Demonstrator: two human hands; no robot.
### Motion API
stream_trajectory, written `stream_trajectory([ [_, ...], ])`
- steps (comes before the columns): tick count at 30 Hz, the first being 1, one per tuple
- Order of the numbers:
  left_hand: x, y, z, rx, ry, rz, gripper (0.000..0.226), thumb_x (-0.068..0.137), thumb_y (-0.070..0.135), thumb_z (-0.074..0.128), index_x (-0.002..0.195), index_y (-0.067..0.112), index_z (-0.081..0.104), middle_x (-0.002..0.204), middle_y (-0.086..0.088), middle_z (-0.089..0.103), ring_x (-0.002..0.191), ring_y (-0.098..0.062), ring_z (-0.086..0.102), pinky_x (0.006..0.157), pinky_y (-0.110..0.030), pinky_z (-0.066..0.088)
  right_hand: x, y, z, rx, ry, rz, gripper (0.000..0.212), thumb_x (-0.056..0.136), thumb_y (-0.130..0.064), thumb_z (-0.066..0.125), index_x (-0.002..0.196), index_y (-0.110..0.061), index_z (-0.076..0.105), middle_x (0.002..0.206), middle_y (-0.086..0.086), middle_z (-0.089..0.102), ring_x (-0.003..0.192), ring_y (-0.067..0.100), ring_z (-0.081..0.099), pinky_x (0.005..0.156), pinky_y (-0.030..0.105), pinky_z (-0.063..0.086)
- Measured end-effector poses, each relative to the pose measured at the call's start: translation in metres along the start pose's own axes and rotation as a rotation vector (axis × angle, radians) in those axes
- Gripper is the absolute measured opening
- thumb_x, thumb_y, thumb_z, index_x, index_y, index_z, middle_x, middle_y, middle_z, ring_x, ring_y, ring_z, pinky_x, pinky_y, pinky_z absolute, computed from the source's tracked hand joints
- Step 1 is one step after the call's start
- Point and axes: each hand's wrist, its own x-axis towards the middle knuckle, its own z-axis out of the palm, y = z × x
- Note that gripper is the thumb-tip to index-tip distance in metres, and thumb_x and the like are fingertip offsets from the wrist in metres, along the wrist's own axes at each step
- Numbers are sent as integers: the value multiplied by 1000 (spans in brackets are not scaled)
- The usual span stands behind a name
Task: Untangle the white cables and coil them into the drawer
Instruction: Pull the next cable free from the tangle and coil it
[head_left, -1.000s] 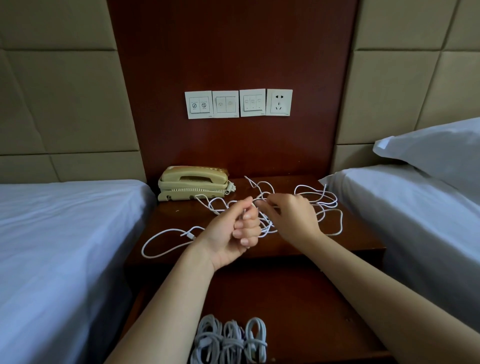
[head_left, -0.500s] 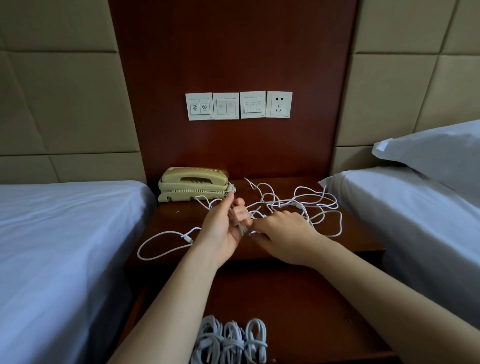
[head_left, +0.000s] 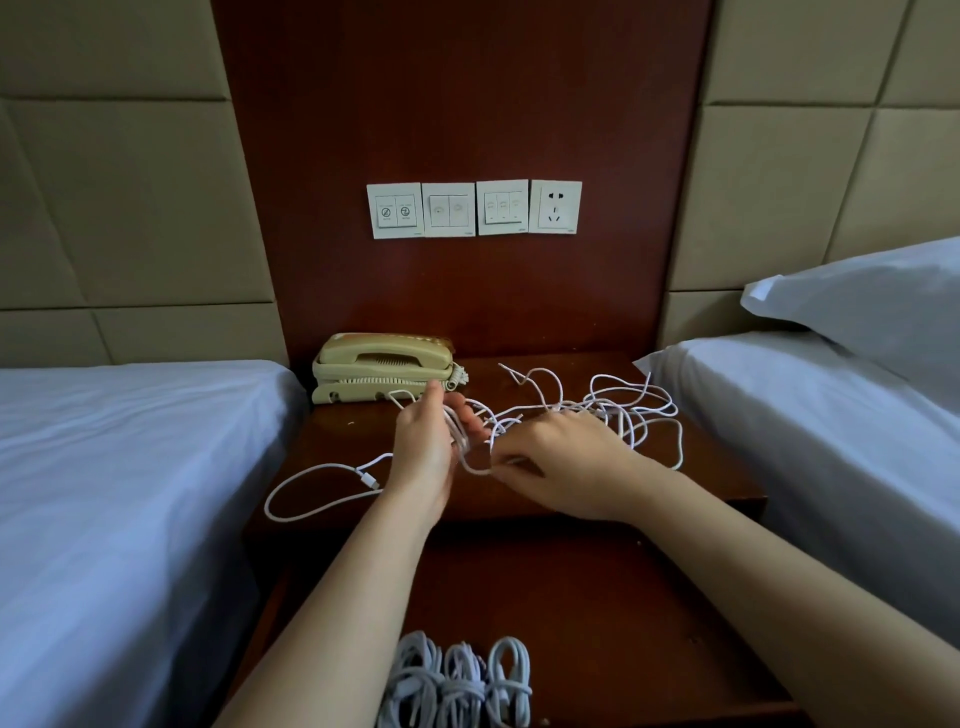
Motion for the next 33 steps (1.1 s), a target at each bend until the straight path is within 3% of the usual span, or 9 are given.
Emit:
stream_trajectory([
  [4,0,-6,-2,233,-67,-84,60,101,43,24,63,7,52,41,-3,54,43,-17,54,57,-26,43,7,6,0,-137,69,-15,27,95,-43,44,97,-23,62,97,-4,67,88,26,62,61,30,34],
  [6,-4,-8,0,305,-184,-117,70,100,50,18,59,9,58,48,-6,58,54,-21,56,70,-33,46,9,7,0,-191,136,-52,33,91,-44,42,87,-19,64,86,-4,67,77,25,64,58,28,33],
  [9,-13,-8,5,393,-384,-170,84,98,53,6,53,10,63,44,-5,55,44,-15,54,58,-28,49,10,13,1,-266,266,-91,34,79,-45,39,65,-19,57,62,-7,59,57,18,60,58,29,29],
  [12,-18,-7,7,453,-478,-255,80,94,61,6,68,4,57,48,-7,53,44,-16,53,51,-26,46,9,21,5,-281,301,-82,39,77,-55,41,71,-20,58,66,-8,57,61,18,57,62,29,25],
  [15,-22,-5,4,437,-579,-347,79,90,68,9,67,6,52,48,-3,46,43,-14,45,47,-23,41,8,28,5,-193,327,-28,46,78,-62,42,78,-19,57,72,-9,57,67,16,53,66,30,30],
  [18,-29,-2,5,412,-672,-418,69,92,64,13,62,10,45,41,5,35,36,-8,31,41,-19,32,7,39,6,-54,381,63,40,83,-56,41,79,-19,54,76,-9,53,71,16,47,70,30,27],
  [24,-30,-3,5,470,-624,-325,53,100,43,28,55,16,36,42,8,21,35,-5,20,40,-18,24,3,49,21,55,448,178,44,88,-51,38,86,-17,65,94,-4,56,88,9,37,72,24,19],
  [28,-25,-1,2,485,-538,-275,53,101,43,25,56,16,34,43,8,21,35,-6,19,40,-19,24,-3,58,26,20,461,237,43,87,-53,42,90,-19,67,102,-1,56,95,16,43,76,31,29],
  [33,-25,6,0,530,-493,-191,53,102,38,26,55,15,34,41,7,21,34,-6,20,40,-20,23,-3,63,25,24,505,327,9,86,-17,63,88,-9,66,95,5,49,69,21,52,54,31,45],
])
